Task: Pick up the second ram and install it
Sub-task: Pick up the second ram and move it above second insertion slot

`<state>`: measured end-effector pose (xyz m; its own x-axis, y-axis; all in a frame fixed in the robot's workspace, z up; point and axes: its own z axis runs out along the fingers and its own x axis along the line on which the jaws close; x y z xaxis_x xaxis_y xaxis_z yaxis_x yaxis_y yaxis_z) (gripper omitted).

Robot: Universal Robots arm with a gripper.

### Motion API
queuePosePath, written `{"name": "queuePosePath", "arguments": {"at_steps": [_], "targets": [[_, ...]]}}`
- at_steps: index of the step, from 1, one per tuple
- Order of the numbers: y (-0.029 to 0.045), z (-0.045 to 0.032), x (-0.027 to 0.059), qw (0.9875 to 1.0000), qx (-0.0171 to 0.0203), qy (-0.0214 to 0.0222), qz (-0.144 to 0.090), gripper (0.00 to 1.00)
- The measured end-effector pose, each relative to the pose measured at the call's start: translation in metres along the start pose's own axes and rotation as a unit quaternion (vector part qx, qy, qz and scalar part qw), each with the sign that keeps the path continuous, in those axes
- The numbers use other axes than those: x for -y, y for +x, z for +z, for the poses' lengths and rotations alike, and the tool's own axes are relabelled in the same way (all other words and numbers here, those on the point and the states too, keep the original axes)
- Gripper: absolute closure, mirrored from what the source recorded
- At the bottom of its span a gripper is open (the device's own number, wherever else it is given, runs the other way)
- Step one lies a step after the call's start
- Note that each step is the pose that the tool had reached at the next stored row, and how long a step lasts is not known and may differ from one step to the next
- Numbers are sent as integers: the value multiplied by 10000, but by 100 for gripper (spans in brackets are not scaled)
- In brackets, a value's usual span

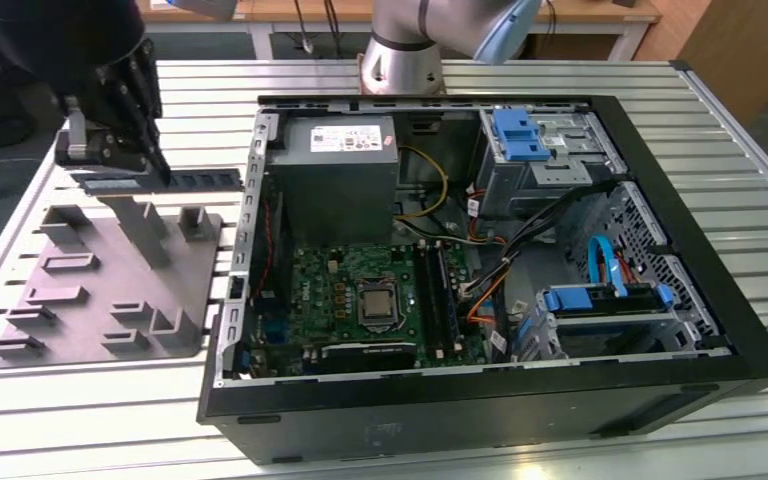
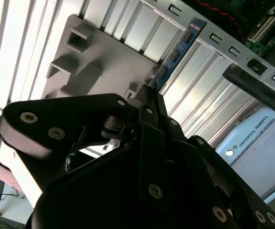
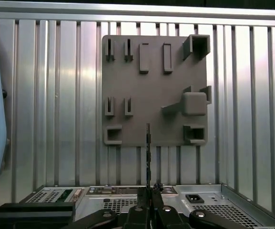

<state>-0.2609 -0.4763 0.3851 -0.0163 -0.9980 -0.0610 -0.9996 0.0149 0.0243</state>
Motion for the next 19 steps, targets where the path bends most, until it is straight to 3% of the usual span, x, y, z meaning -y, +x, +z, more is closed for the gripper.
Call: {"name": "queuePosePath", "arguments": {"at_steps": [19], "targets": [[-15, -13, 730, 10000, 0, 0, 0, 86]]}}
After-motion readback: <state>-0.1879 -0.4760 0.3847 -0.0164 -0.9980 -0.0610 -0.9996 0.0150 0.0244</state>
